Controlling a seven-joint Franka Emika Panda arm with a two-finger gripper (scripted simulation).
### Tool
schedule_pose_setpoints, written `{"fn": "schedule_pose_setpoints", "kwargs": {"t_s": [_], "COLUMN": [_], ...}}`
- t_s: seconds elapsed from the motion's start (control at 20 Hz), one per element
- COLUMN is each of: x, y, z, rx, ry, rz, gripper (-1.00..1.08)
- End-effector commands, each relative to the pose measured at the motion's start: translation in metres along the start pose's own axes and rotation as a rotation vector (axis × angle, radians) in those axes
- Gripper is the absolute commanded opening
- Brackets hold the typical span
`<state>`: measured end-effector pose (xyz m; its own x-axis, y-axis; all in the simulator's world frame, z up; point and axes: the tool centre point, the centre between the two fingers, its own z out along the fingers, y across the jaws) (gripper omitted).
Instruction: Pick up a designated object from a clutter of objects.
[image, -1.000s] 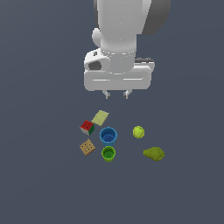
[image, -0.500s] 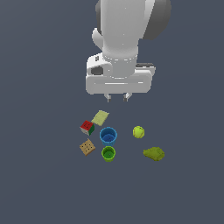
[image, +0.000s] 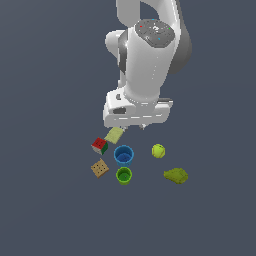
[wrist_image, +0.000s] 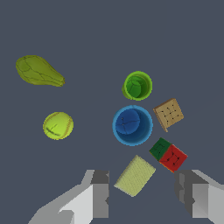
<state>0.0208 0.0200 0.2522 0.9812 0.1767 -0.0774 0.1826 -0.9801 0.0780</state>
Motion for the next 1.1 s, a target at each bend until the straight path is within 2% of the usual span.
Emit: {"fn": "schedule_pose_setpoints", "kwargs": {"t_s": [0.0,0.25,0.55,0.8,1.05], "x": [0.003,0.007,0.007,0.005,0.005], "y": [-0.002,-0.008,-0.013,-0.016,-0.017], "z": [0.026,0.079,0.125,0.145,0.149], "rx": [-0.028,-0.082,-0.121,-0.137,-0.139], "ry": [-0.037,-0.112,-0.175,-0.204,-0.210], "rz": [-0.056,-0.180,-0.288,-0.338,-0.346], "gripper": [0.28,0.28,0.28,0.28,0.28]}}
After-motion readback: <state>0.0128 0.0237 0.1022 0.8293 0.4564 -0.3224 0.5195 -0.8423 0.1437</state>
